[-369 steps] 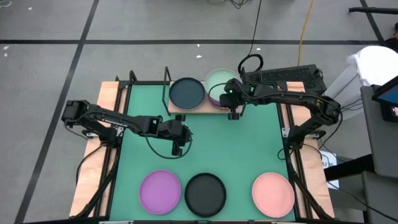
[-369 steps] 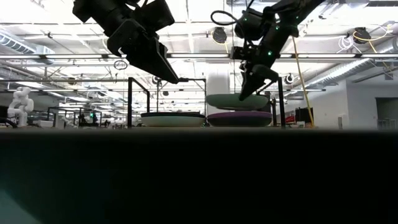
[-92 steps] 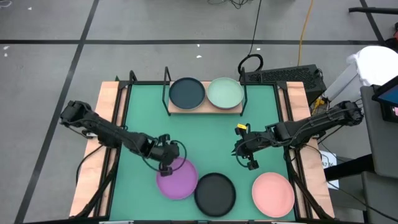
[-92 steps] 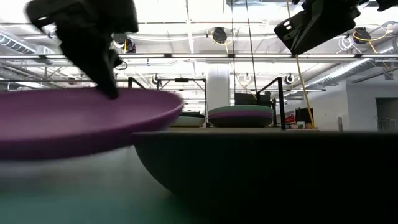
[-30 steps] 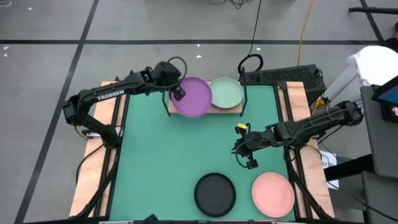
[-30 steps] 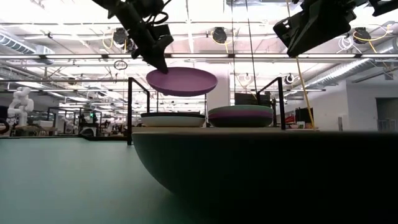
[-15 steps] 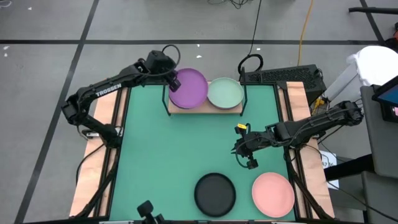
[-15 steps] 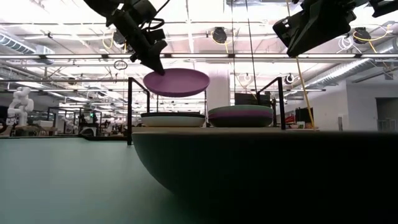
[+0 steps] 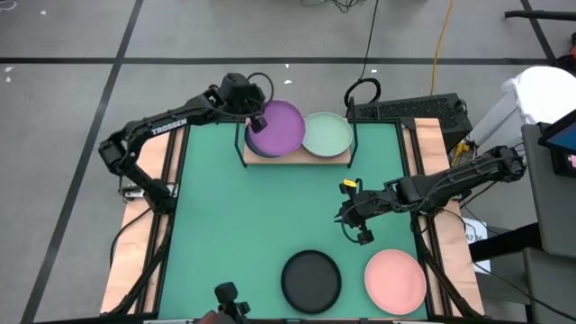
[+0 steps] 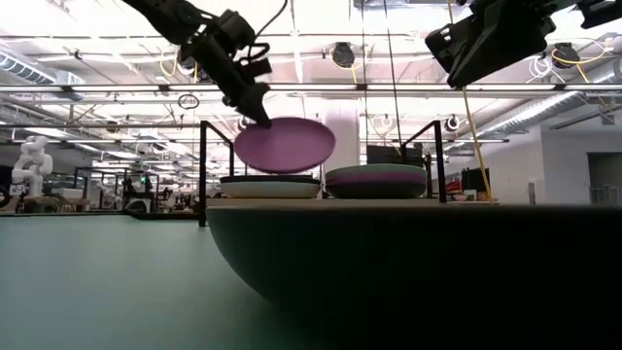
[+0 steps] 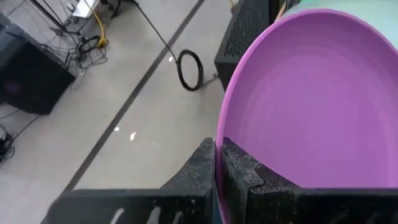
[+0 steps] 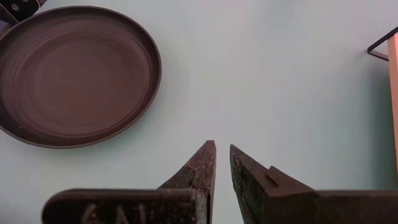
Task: Place and stack plates onto a shelf
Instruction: Stack the purple plate on top of the dark blue plate on the shelf
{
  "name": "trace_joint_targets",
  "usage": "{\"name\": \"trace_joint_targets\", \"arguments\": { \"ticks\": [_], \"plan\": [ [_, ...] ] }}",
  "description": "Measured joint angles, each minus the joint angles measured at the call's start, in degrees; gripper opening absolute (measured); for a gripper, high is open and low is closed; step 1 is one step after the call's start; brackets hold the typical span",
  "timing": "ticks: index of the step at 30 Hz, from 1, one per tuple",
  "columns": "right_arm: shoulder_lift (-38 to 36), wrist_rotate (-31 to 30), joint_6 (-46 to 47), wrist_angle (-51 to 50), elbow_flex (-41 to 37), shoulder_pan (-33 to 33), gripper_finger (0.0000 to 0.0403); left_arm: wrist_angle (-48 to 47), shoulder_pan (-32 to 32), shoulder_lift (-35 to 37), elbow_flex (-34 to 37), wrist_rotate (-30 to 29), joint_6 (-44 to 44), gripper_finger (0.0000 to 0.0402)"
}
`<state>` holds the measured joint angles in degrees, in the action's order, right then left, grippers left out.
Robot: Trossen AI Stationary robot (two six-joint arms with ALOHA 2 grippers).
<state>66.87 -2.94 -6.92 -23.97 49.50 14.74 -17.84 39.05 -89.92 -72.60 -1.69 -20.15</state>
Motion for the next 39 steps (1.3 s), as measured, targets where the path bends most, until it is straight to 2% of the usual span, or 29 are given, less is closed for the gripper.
{"name": "trace_joint_targets", "arguments": {
  "ticks": [9, 14, 39],
  "plan": [
    [0.00, 0.02, -0.87, -0.26, 0.00, 0.00, 0.0031, -0.19, 2.07, -0.60, 0.02, -0.05, 2.14, 0.0021],
    [0.00, 0.01, -0.87, -0.28, 0.00, 0.00, 0.0031, -3.65, 3.09, -0.62, 0.02, -0.09, 2.79, 0.0023],
    [0.00, 0.02, -0.23, -0.26, 0.00, 0.00, 0.0031, -6.53, 3.26, -0.62, 0.02, -1.42, 4.21, 0.0030]
  ]
}}
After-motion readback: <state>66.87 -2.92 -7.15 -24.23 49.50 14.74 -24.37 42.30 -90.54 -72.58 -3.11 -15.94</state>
